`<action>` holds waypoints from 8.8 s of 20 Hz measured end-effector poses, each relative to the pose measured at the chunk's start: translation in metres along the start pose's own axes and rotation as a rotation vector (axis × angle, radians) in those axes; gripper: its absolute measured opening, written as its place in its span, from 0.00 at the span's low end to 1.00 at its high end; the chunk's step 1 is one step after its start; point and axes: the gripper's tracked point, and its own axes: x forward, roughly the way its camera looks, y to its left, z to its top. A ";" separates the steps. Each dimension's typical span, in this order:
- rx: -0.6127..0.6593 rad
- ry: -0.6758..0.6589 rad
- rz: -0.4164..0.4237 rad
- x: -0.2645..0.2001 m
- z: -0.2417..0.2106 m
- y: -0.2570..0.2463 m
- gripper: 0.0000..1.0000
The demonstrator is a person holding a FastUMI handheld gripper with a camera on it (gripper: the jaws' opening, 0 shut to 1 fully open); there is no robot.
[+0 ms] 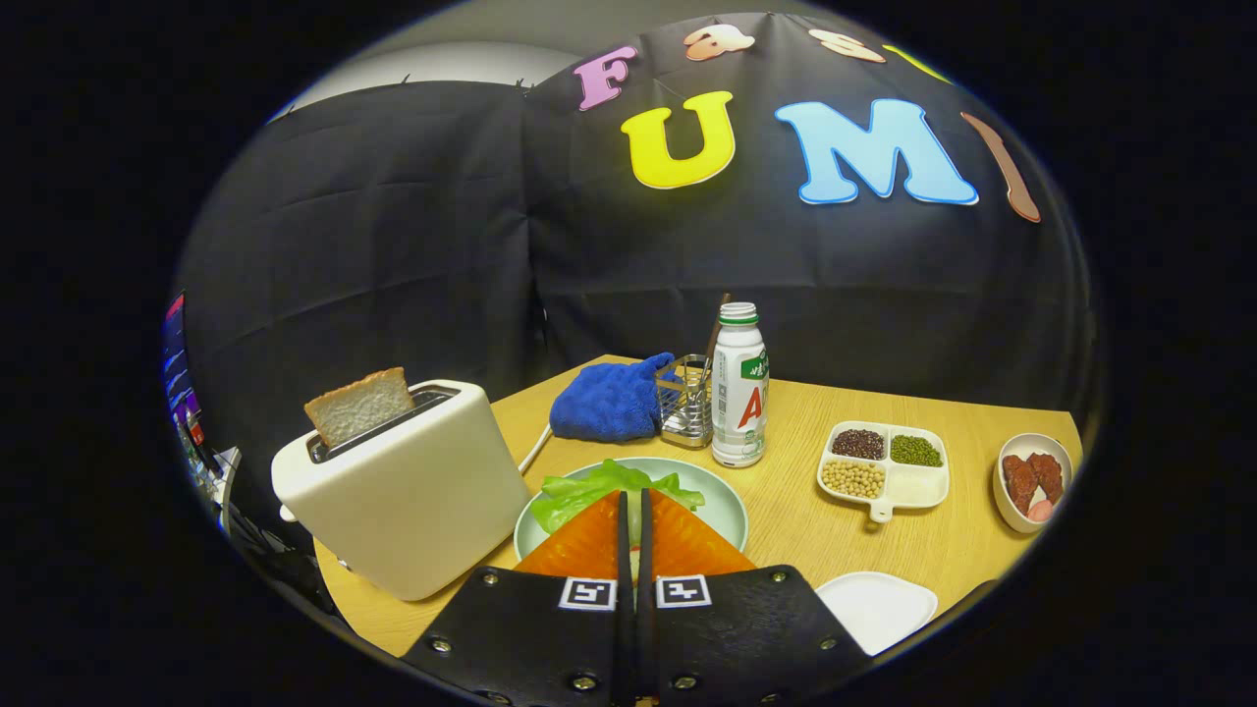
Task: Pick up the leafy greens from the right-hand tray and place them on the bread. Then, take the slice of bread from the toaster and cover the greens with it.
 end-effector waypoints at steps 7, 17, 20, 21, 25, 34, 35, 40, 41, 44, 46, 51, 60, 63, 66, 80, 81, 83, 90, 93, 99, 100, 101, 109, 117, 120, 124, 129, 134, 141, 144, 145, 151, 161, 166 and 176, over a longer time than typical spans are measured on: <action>0.016 0.041 -0.033 0.028 -0.025 0.002 0.01; 0.013 0.070 -0.082 0.019 -0.047 0.002 0.24; -0.053 0.029 -0.150 0.008 -0.039 -0.009 0.65; -0.053 0.005 -0.140 0.003 -0.033 -0.003 0.65; -0.063 -0.148 -0.127 -0.026 0.005 0.033 0.65; -0.112 -0.301 -0.146 -0.056 0.031 0.161 0.65; -0.129 -0.318 -0.137 -0.054 0.034 0.174 0.65; -0.111 -0.303 -0.066 -0.038 0.035 0.234 0.64; -0.108 -0.299 -0.057 -0.035 0.035 0.243 0.64; -0.092 -0.299 -0.074 -0.028 0.037 0.259 0.65; -0.074 -0.295 -0.084 -0.020 0.036 0.266 0.65; -0.050 -0.261 -0.160 0.003 0.034 0.267 0.64; -0.060 -0.239 -0.239 0.030 0.033 0.256 0.09; -0.056 -0.252 -0.221 0.028 0.039 0.256 0.04; -0.044 -0.253 -0.209 0.026 0.046 0.252 0.04; 0.077 -0.413 -0.198 -0.047 0.134 0.190 0.03; 0.072 -0.413 -0.215 -0.054 0.134 0.176 0.03; 0.061 -0.405 -0.262 -0.068 0.131 0.147 0.03; 0.022 -0.319 -0.365 -0.075 0.096 0.077 0.03; 0.032 -0.291 -0.354 -0.065 0.082 0.066 0.03; 0.021 -0.227 -0.299 -0.031 0.059 0.062 0.04; 0.022 -0.224 -0.291 -0.025 0.056 0.062 0.04; 0.019 -0.218 -0.289 -0.020 0.051 0.060 0.04; 0.062 -0.242 -0.242 0.006 0.047 0.065 0.04; 0.117 -0.186 -0.193 0.039 0.025 0.080 0.04; 0.151 -0.178 -0.172 0.042 0.017 0.079 0.04; 0.150 -0.159 -0.202 0.041 0.009 0.065 0.06; 0.065 -0.126 -0.276 0.034 -0.005 0.046 0.21; 0.050 -0.097 -0.316 0.034 -0.015 0.032 0.34; -0.006 -0.070 -0.393 0.031 -0.024 0.015 0.58; -0.022 -0.085 -0.423 0.026 -0.020 0.009 0.66; -0.017 -0.100 -0.420 0.023 -0.019 0.010 0.69; 0.001 -0.235 -0.438 -0.021 0.006 0.001 0.69; -0.052 -0.308 -0.532 -0.117 -0.001 -0.070 0.69; -0.047 -0.269 -0.576 -0.158 -0.016 -0.115 0.75; -0.033 -0.375 -0.609 -0.259 -0.011 -0.192 0.99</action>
